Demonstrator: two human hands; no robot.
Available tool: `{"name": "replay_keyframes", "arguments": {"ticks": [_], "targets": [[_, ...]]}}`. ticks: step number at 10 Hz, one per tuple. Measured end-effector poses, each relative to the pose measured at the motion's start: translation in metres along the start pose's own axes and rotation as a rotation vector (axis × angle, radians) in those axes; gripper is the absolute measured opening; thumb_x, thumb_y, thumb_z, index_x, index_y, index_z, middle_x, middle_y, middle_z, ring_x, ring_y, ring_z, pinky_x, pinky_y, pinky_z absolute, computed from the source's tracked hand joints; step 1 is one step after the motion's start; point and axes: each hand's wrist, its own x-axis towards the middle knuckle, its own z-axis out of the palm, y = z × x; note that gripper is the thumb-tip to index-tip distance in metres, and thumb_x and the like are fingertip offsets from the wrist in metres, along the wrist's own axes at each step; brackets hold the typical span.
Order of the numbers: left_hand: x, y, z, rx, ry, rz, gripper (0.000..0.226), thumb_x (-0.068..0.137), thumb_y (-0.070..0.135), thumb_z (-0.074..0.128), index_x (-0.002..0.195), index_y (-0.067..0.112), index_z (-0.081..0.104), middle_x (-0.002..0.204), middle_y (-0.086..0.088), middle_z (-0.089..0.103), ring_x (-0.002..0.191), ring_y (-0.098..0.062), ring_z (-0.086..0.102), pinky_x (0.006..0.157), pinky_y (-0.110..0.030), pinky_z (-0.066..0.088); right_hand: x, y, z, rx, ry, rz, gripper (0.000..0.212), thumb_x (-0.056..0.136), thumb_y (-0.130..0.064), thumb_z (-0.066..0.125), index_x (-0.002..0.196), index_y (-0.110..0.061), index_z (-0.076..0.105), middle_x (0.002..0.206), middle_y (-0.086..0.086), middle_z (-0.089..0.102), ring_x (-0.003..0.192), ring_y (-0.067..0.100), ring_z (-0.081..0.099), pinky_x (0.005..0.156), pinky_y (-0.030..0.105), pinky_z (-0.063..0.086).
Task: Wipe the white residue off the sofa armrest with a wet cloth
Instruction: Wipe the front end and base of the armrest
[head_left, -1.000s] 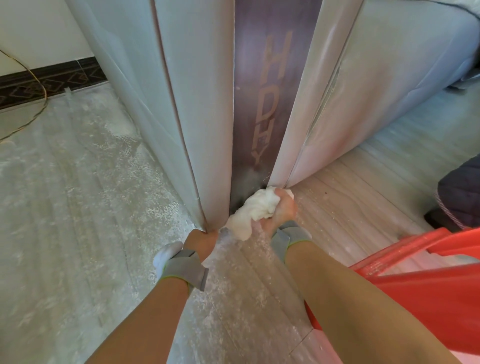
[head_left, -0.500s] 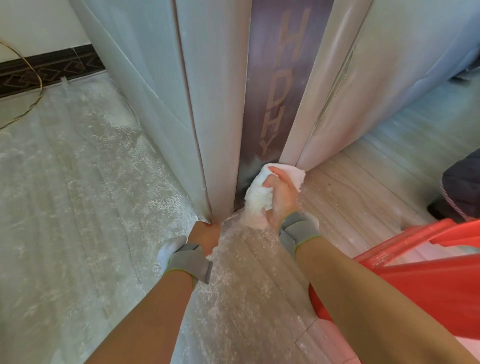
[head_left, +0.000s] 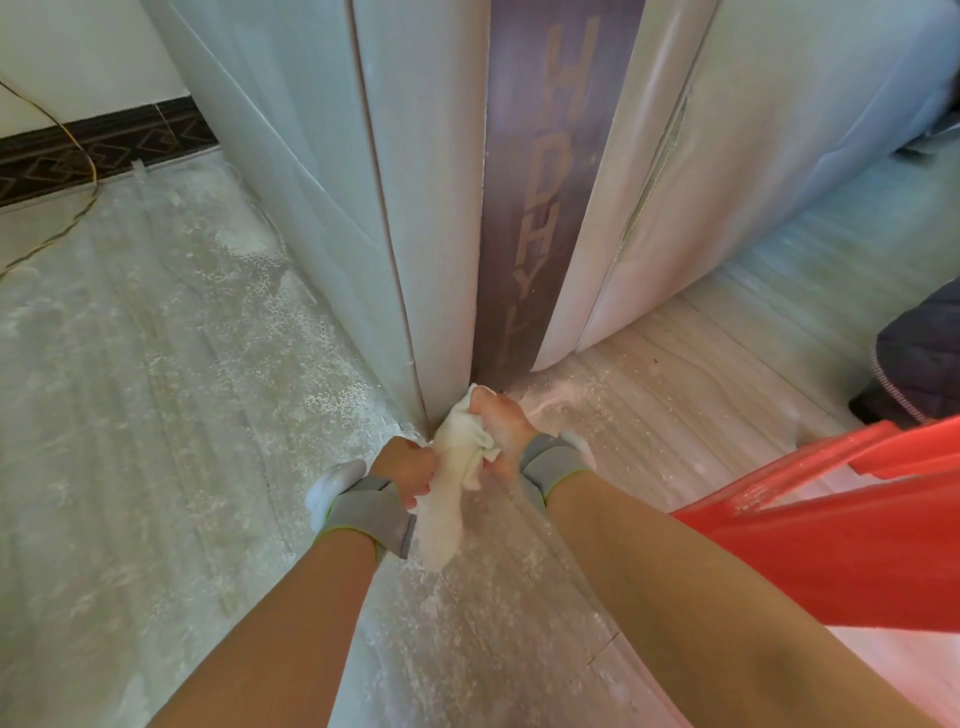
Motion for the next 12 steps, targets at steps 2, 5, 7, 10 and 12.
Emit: {"name": "replay_keyframes", "arguments": {"ticks": [2,5,7,10,12], "targets": [[-0.011,-0.005,-0.003,0.0,0.028,-0.05,0.031,0.098,0.007,0.035,0.068,0.017,0.04,0.077,-0.003,0.046,0.081,-0.021,0.047,0.076,-0.034,0.04,-0.013,-0.015,-0.023,-0.56,-0.218,0.185,0.046,0.078,-0.023,0.049,0.034,-0.02,0.038,0.037,0.001,0.03,0.031,0.014,0.025,0.039,0.018,0.021],[-0.024,-0.002,0.016,-0.027,-0.011,-0.021,0.028,0.098,0.015,0.037,0.071,0.019,0.041,0.087,-0.005,0.05,0.094,-0.024,0.048,0.087,-0.036,0.043,-0.023,0.006,-0.048,-0.473,-0.201,0.271,0.027,0.084,-0.013,0.043,0.058,-0.011,0.036,0.038,0.002,0.033,0.031,0.013,0.032,0.038,0.01,0.03],[-0.049,0.009,0.027,-0.028,-0.135,0.056,0.026,0.1,0.034,0.033,0.082,0.02,0.046,0.089,-0.004,0.047,0.097,-0.023,0.042,0.088,-0.037,0.039,-0.046,-0.004,-0.057,-0.223,-0.109,0.255,0.04,0.08,-0.017,0.046,0.044,-0.014,0.03,0.031,0.0,0.022,0.035,0.014,0.023,0.045,0.018,0.018],[-0.101,0.053,0.042,-0.206,-0.234,0.138,0.061,0.092,0.052,0.028,0.138,0.013,0.04,0.143,-0.01,0.043,0.115,-0.021,0.044,0.105,-0.033,0.036,-0.119,-0.063,-0.064,-0.108,0.079,0.144,0.02,0.091,-0.024,0.044,0.073,-0.016,0.042,0.072,0.005,0.041,0.059,0.017,0.039,0.05,0.024,0.039],[-0.155,0.095,0.049,-0.108,-0.317,0.279,0.054,0.098,0.043,0.029,0.138,0.008,0.041,0.143,-0.016,0.043,0.131,-0.035,0.041,0.11,-0.045,0.034,-0.179,-0.095,-0.095,-0.482,0.304,0.022,0.025,0.092,-0.038,0.04,0.083,-0.017,0.049,0.074,0.003,0.047,0.063,0.02,0.045,0.059,0.023,0.04]]}}
